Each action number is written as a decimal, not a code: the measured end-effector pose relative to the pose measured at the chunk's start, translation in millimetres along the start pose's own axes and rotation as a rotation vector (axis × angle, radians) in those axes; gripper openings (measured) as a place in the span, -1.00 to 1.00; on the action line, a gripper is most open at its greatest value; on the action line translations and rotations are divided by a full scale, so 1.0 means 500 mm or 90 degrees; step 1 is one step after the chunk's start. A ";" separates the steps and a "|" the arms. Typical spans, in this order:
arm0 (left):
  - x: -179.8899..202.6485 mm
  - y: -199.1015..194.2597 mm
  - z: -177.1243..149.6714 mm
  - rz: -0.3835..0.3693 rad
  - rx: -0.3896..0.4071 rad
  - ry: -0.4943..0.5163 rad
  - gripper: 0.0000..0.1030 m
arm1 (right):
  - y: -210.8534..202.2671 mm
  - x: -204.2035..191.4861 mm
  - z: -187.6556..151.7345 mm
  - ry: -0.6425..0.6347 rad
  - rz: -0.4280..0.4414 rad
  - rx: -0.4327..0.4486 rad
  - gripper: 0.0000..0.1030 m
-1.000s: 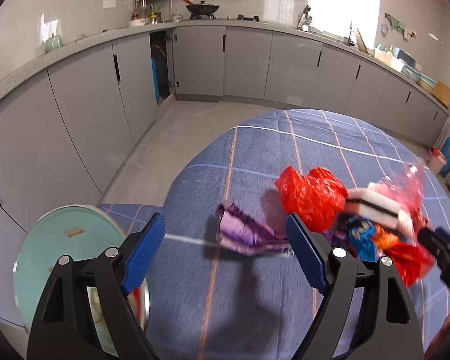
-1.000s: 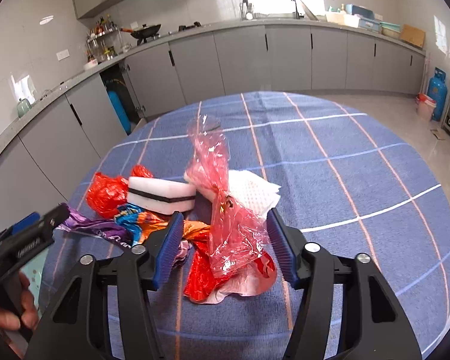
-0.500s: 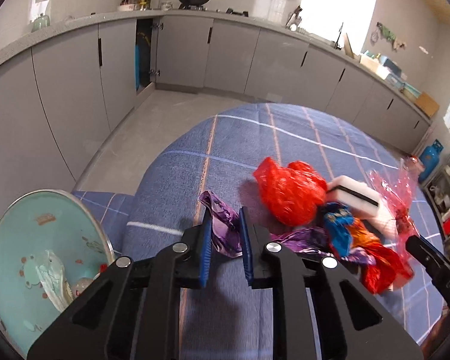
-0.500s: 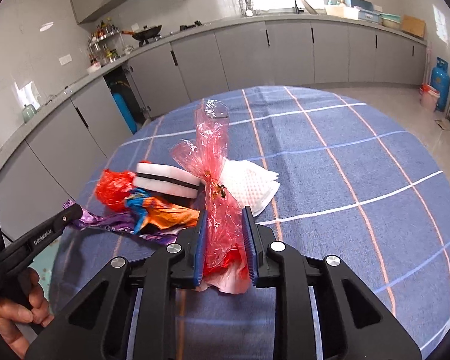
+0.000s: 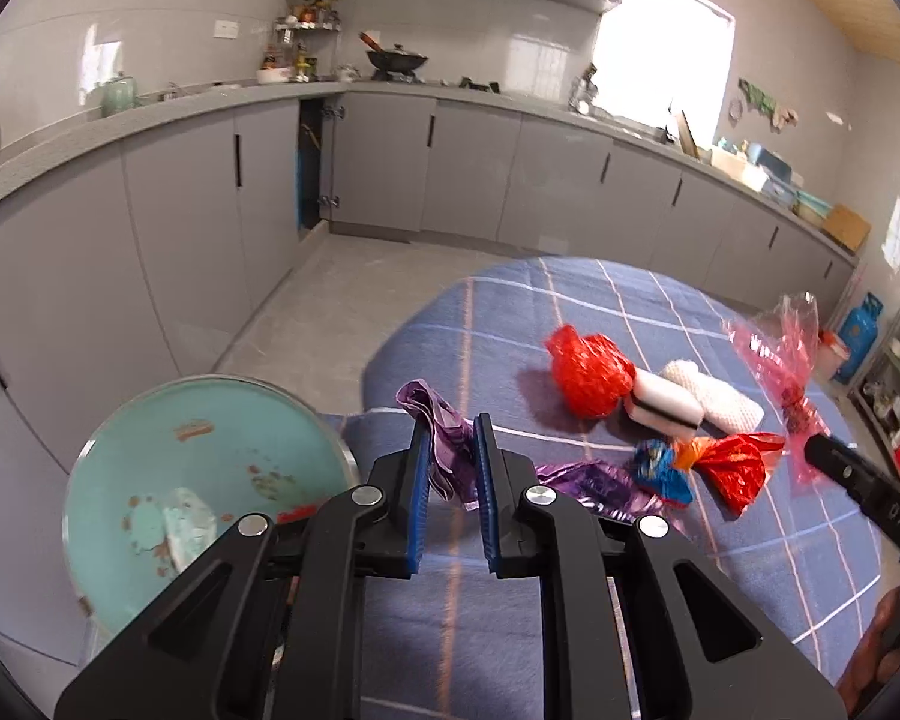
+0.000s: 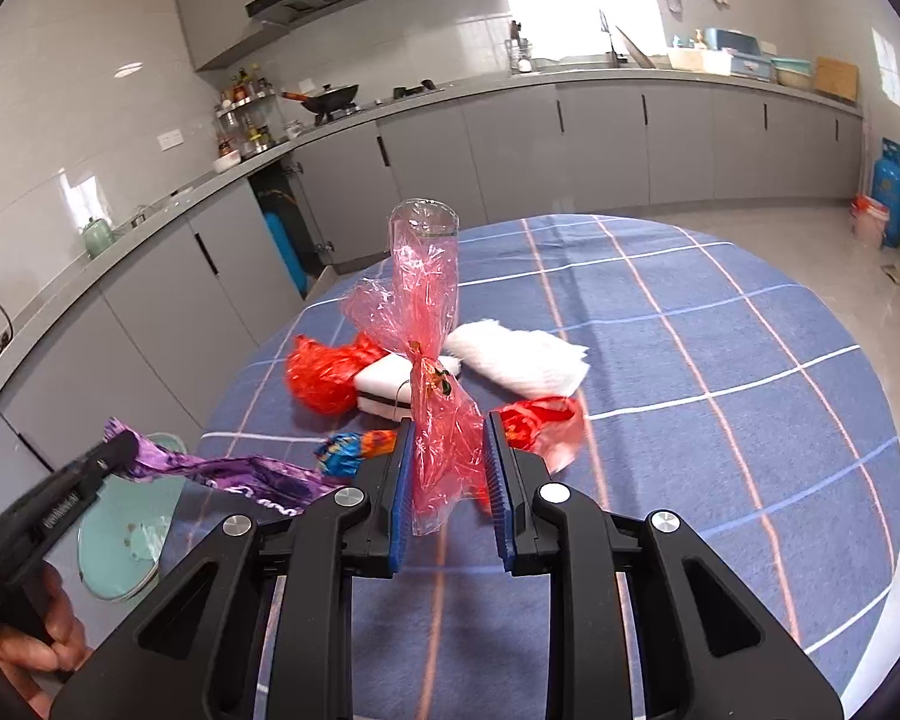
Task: Collect trash
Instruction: 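Carry the pink bag and purple wrapper over the teal bin and open both tools, then move both tools back toward the remaining trash on the table, then grasp the orange-red plastic bag with the right tool while the left tool grasps the red bag, then carry the orange-red bag and red bag over the teal bin with both tools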
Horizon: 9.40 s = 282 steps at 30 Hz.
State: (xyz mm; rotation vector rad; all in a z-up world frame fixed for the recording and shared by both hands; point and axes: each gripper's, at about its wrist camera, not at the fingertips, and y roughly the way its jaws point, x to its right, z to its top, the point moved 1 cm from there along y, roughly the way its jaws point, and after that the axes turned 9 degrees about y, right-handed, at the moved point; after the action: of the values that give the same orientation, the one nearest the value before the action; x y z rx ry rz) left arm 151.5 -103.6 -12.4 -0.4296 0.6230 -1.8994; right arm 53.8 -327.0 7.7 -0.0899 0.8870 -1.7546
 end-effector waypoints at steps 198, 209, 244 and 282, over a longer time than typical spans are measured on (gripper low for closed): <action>0.051 0.045 -0.030 0.040 -0.080 0.052 0.65 | 0.132 0.099 -0.013 0.120 -0.081 -0.077 0.47; 0.068 0.095 0.006 0.036 -0.086 0.057 0.65 | 0.185 0.087 -0.004 0.119 -0.065 -0.119 -0.42; 0.158 0.234 0.084 -0.066 -0.091 0.038 -0.64 | 0.026 0.140 0.068 0.109 -0.040 0.028 -0.71; -0.154 -0.113 -0.048 0.102 -0.023 -0.057 -0.64 | -0.059 -0.194 -0.028 -0.053 0.118 0.012 -0.71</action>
State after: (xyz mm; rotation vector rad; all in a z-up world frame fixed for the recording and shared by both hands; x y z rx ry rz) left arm 126.7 -9.1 1.1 -0.4720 0.6144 -1.7101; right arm 61.0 -234.4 50.3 -0.0654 0.7934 -1.5750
